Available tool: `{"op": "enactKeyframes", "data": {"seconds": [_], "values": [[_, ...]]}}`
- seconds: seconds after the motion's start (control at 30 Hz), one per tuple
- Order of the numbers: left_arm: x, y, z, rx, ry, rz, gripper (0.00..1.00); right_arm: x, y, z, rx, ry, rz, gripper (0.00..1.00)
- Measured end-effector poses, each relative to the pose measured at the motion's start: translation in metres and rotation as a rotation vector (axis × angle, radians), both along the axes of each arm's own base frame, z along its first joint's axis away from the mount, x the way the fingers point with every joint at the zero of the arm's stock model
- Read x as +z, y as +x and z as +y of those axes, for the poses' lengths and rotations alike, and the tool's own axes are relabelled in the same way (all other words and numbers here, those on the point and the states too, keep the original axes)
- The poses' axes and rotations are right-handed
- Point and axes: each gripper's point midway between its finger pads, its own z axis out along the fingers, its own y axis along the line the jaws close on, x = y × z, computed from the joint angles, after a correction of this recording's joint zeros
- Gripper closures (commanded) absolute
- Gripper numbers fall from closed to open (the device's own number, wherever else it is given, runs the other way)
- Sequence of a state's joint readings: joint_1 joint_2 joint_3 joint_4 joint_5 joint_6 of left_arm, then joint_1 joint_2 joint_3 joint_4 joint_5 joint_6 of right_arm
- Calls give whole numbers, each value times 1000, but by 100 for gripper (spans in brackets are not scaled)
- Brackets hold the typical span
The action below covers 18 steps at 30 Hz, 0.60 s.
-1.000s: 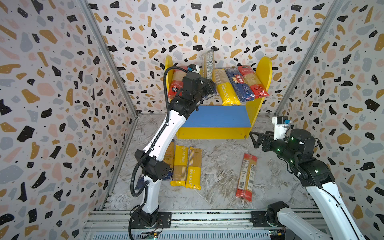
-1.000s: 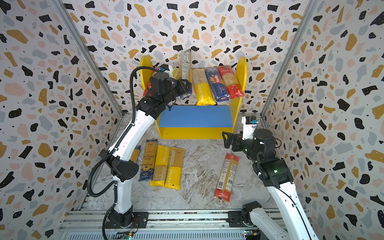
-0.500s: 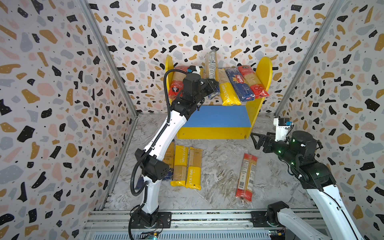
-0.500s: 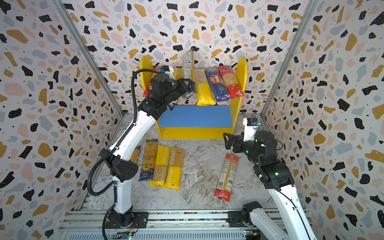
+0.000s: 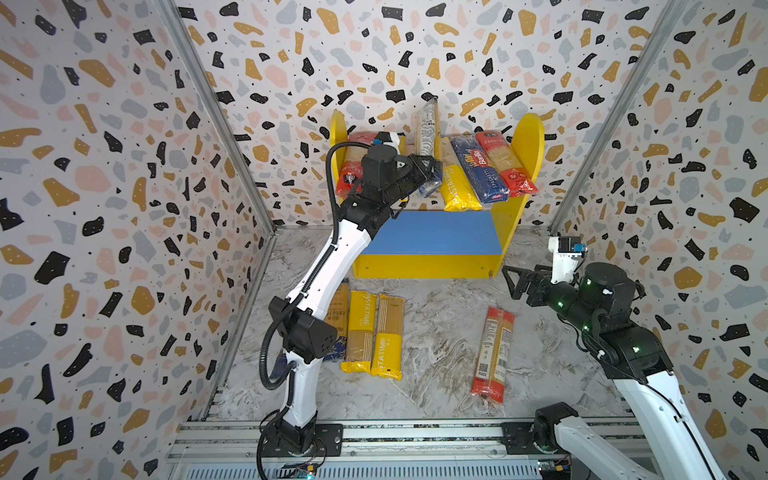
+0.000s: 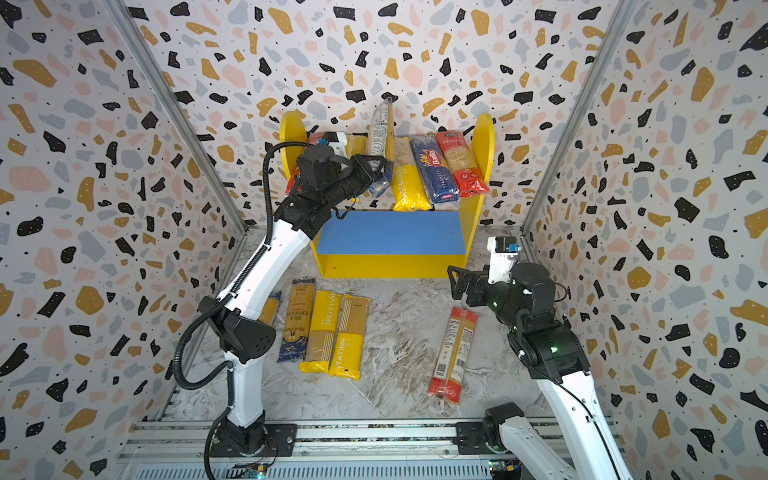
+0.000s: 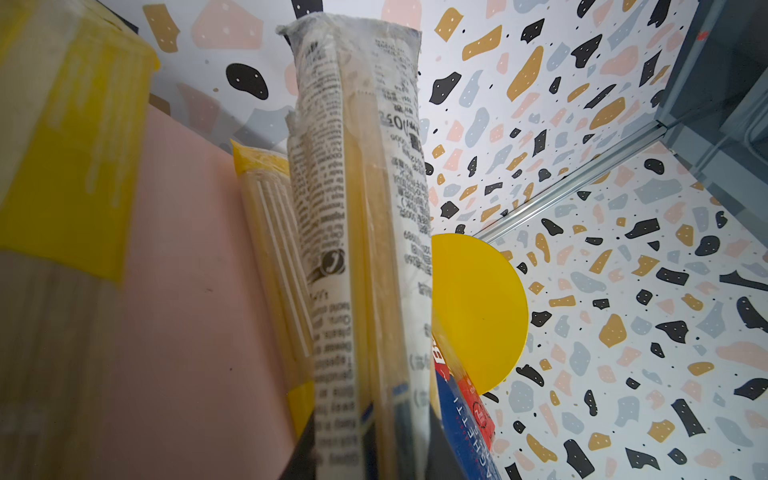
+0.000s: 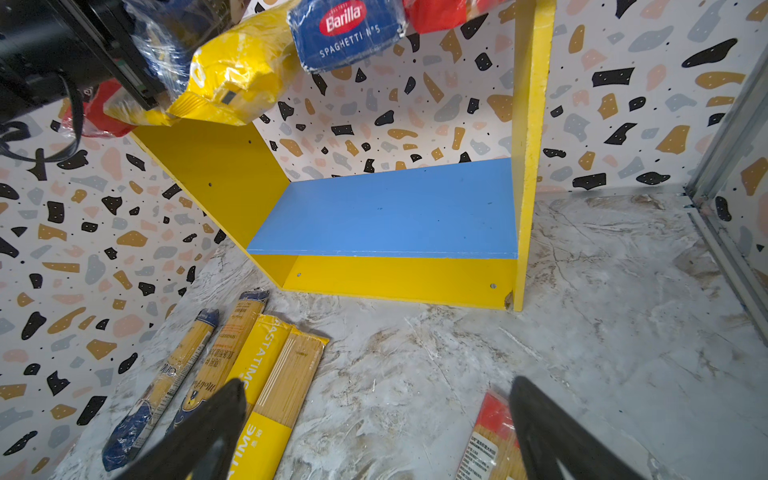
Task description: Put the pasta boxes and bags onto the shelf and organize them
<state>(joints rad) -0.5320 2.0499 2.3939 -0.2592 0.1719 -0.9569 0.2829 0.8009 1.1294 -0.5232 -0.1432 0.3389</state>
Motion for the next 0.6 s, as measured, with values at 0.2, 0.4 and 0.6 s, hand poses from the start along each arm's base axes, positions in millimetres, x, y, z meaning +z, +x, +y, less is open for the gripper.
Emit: {"op": "enactKeyframes", "data": {"seconds": [0.2, 0.4, 0.6], "values": [[-9, 1, 0, -2, -1, 9, 71, -3, 0, 0, 1, 0, 4, 1], [-11, 4, 9, 44, 13, 15, 78, -3, -3, -1, -2, 1, 1, 1], [-19, 13, 29, 129, 44, 55, 86, 0, -6, -2, -3, 8, -12, 1]]}}
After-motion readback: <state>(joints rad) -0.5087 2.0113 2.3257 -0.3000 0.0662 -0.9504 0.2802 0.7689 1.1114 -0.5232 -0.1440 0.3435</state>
